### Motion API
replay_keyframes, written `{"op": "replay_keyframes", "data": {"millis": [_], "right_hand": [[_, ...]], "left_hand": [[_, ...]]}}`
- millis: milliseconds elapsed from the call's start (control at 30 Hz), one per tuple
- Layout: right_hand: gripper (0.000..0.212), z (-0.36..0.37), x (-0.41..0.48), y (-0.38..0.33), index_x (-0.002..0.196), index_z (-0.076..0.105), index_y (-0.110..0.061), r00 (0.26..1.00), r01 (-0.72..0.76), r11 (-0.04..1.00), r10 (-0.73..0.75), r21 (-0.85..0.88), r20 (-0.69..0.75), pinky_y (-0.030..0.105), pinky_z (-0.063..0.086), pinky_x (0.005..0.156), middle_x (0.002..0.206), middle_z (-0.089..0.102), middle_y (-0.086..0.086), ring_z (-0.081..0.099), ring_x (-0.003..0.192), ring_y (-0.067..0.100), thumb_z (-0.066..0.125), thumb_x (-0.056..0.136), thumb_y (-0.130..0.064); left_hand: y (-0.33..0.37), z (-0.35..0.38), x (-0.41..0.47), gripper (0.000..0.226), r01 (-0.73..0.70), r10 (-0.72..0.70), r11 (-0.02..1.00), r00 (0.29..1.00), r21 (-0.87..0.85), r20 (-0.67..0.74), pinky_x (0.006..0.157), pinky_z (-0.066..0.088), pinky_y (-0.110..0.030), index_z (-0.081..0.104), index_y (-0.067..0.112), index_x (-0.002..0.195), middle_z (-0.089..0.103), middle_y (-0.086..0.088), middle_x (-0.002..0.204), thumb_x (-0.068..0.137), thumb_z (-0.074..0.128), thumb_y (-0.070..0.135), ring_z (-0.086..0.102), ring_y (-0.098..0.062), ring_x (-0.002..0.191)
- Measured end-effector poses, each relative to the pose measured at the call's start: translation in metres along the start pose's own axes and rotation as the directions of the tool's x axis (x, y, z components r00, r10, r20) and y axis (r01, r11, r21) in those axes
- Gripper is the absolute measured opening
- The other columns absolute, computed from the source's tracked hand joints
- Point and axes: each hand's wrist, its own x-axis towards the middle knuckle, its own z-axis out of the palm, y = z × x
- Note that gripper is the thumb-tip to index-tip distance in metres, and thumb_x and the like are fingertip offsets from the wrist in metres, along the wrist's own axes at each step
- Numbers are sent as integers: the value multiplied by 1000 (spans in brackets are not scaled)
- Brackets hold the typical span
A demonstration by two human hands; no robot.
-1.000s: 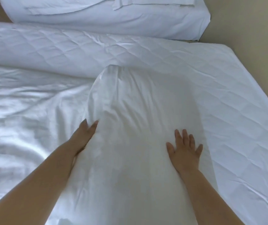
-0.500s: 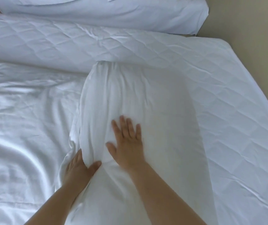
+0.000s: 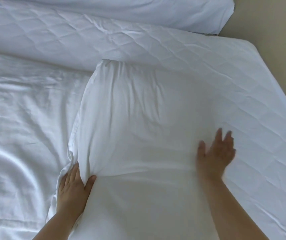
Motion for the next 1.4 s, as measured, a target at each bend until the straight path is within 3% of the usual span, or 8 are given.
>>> {"op": "replay_keyframes", "data": {"millis": [200,500,667,867,1033,1167,1267,1400], "right_hand": [[65,74,52,-158,147,17,-20,605,778,626,-726,-50,328,44,-5,114,156,8,9,10,144,24,28,91,-51],[57,53,138,-13,149,4,-20,905,227,938,-104,-262,412,44,13,113,157,3,5,10,143,26,19,98,-42],[59,37,65,6,145,24,-6,962,135,981,-95,-142,255,44,24,109,151,21,19,26,136,37,18,93,-33],[69,36,-67,-50,129,52,-3,904,333,943,-310,-29,293,52,30,104,139,44,22,40,128,41,19,80,-40],[66,36,-164,-119,120,57,6,856,424,906,-403,7,325,63,41,86,123,54,32,54,108,52,28,78,-37],[60,37,-228,-184,130,50,-2,858,460,886,-425,-62,289,58,33,99,136,43,29,44,122,48,39,83,-37],[56,54,-279,-238,147,13,-20,725,616,775,-486,-143,488,35,13,114,156,8,7,13,144,22,27,98,-41],[93,88,-348,-304,146,-5,-15,579,640,767,-436,-52,689,26,13,114,156,2,6,11,144,17,5,71,-68]], "left_hand": [[-9,6,8,90,11,-12,1000,999,-7,-50,115,12,-33,30,2,141,34,-12,147,71,32,58,27,-26,139],[-20,22,25,103,-6,8,1000,996,27,-90,111,18,-36,35,1,138,38,-14,144,60,20,67,33,-26,136],[-5,11,20,116,6,-5,999,1000,34,-29,115,5,-27,11,12,146,16,-1,154,49,-3,73,14,-14,143],[-7,-15,-2,147,-39,39,999,999,-6,4,112,-2,-19,6,25,147,13,8,155,20,-37,85,6,-5,143],[-104,-60,-25,79,-228,215,966,970,121,112,111,8,-20,59,23,118,65,-1,119,89,-2,64,46,-9,126],[-235,-95,-33,52,-292,265,901,956,320,125,115,-1,-30,46,20,121,43,-2,141,85,29,54,9,-11,143],[-277,-157,-39,58,-223,178,919,971,325,162,116,-8,-32,60,20,117,61,-1,124,76,34,51,48,-12,125],[-342,-217,-36,54,3,-13,969,999,245,42,115,-5,-33,6,25,148,1,4,157,99,24,40,4,-10,144]]}}
